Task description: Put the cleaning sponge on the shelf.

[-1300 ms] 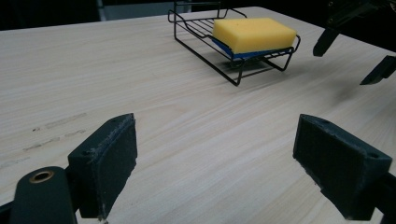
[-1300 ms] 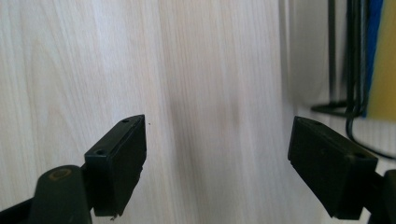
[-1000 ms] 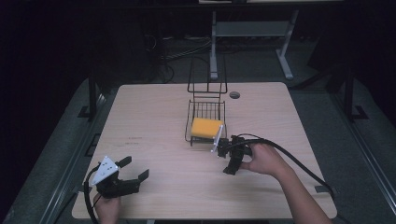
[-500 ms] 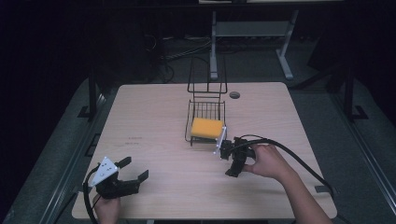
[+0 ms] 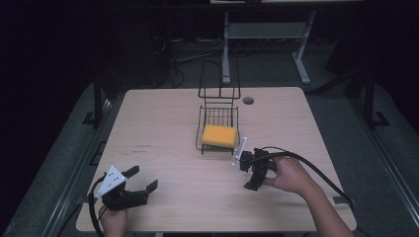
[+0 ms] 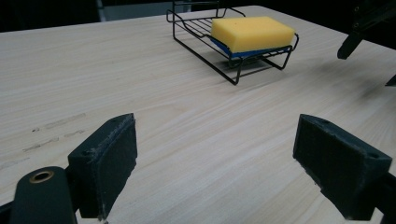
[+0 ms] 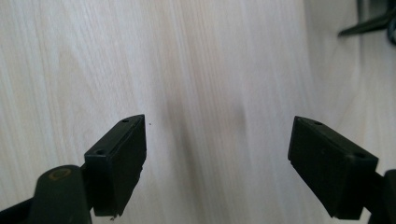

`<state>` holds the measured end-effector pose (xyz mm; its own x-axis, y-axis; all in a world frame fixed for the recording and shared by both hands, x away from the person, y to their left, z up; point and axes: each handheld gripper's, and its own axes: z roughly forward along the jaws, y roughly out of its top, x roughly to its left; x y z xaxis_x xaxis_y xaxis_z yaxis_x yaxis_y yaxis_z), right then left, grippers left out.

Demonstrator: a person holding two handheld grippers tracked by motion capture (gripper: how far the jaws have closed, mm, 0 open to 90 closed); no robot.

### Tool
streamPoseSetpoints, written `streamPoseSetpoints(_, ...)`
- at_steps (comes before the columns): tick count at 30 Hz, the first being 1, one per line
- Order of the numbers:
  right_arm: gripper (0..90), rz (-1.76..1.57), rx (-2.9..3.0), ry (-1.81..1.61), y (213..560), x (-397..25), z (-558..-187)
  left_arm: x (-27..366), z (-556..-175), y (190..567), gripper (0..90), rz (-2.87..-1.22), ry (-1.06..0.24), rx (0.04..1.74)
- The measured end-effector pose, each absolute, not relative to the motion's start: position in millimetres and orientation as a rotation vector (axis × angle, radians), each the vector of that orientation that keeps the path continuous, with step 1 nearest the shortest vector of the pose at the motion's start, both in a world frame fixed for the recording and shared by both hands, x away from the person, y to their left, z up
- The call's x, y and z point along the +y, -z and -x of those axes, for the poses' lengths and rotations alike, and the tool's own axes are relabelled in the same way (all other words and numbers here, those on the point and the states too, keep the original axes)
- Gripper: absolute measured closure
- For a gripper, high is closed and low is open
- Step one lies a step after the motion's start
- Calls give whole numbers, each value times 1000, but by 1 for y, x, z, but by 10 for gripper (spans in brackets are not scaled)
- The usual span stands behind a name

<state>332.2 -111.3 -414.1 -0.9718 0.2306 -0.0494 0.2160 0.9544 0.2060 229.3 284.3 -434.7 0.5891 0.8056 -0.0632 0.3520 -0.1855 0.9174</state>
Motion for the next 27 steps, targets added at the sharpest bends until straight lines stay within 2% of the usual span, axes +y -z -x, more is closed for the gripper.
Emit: streamPoseSetpoints(27, 193, -403, 3018, -327, 416, -140, -315, 284, -230, 435, 130, -1788, -549, 948)
